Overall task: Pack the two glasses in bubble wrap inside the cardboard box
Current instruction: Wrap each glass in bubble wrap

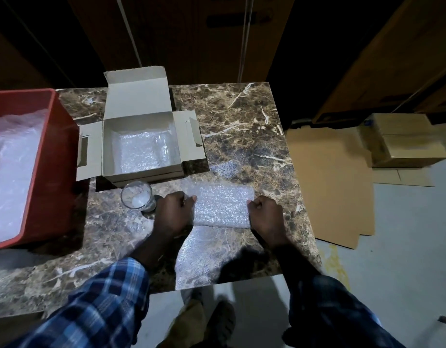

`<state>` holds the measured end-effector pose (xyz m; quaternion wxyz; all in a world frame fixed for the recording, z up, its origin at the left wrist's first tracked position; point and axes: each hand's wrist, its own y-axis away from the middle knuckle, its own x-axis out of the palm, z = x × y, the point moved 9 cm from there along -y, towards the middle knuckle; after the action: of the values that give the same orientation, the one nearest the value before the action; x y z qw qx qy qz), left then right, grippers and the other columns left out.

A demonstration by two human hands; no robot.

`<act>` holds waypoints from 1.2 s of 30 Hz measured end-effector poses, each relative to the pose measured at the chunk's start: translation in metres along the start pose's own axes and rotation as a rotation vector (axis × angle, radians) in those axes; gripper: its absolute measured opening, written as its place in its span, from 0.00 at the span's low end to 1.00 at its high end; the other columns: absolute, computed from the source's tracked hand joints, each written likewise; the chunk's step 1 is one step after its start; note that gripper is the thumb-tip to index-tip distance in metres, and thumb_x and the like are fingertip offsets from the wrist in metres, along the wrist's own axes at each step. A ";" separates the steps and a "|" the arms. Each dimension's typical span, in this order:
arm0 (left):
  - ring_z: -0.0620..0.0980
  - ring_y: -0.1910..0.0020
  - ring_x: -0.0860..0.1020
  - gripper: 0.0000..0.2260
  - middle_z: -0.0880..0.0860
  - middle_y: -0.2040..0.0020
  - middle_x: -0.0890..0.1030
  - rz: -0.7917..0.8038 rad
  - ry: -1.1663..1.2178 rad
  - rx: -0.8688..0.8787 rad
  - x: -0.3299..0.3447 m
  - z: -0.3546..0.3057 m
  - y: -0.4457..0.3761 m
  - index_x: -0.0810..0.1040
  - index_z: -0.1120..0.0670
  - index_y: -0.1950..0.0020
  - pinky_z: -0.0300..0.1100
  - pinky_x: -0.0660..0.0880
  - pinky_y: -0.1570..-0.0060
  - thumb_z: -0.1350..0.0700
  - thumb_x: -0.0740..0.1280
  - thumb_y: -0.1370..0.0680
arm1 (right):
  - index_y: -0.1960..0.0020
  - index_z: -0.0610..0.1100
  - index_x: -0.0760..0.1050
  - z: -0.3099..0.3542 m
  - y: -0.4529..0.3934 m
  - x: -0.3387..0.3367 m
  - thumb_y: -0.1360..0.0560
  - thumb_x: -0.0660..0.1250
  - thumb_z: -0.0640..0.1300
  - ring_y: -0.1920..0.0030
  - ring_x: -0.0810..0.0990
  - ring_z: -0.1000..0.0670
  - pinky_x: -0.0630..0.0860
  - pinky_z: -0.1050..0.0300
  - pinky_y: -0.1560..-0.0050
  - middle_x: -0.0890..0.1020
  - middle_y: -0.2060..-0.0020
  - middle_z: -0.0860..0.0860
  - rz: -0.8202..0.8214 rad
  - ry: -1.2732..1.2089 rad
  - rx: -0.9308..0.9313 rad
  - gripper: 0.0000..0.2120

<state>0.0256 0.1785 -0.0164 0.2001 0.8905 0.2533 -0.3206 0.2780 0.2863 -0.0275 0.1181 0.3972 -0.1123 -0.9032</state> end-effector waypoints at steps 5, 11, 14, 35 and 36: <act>0.58 0.67 0.77 0.18 0.50 0.73 0.76 -0.027 -0.050 0.016 0.000 0.001 0.002 0.73 0.55 0.70 0.45 0.67 0.63 0.51 0.72 0.23 | 0.64 0.38 0.75 0.001 0.006 -0.003 0.25 0.68 0.46 0.64 0.79 0.40 0.75 0.50 0.60 0.80 0.70 0.42 -0.053 0.020 0.042 0.14; 0.60 0.65 0.78 0.17 0.46 0.74 0.73 -0.042 -0.043 0.081 0.000 -0.002 0.006 0.70 0.49 0.69 0.49 0.72 0.58 0.47 0.70 0.23 | 0.64 0.40 0.73 0.000 0.011 -0.004 0.26 0.67 0.45 0.64 0.78 0.40 0.72 0.52 0.62 0.79 0.70 0.44 -0.067 0.033 0.094 0.11; 0.59 0.63 0.78 0.11 0.48 0.70 0.76 -0.073 -0.008 0.098 0.001 0.001 0.008 0.72 0.51 0.61 0.48 0.74 0.58 0.52 0.73 0.24 | 0.59 0.44 0.72 -0.002 0.015 -0.004 0.25 0.67 0.46 0.59 0.80 0.39 0.74 0.52 0.59 0.81 0.64 0.43 -0.085 0.079 0.106 0.07; 0.51 0.19 0.53 0.25 0.55 0.19 0.59 0.089 -0.572 0.605 0.070 -0.023 0.034 0.58 0.59 0.19 0.54 0.52 0.22 0.51 0.51 0.15 | 0.21 0.40 0.59 0.027 0.035 0.075 0.16 0.48 0.54 0.21 0.59 0.46 0.54 0.46 0.22 0.61 0.21 0.45 -0.043 0.546 -0.540 0.28; 0.51 0.19 0.53 0.25 0.55 0.19 0.58 0.079 -0.581 0.571 0.065 -0.019 0.032 0.57 0.58 0.19 0.54 0.51 0.22 0.50 0.51 0.15 | 0.20 0.41 0.59 0.022 0.035 0.069 0.16 0.47 0.56 0.21 0.58 0.47 0.54 0.46 0.22 0.61 0.21 0.46 -0.061 0.553 -0.507 0.29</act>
<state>0.0965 0.1842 -0.0405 0.0201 0.7918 0.0526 -0.6082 0.2210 0.2348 -0.0503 0.2117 0.5872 0.1629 -0.7641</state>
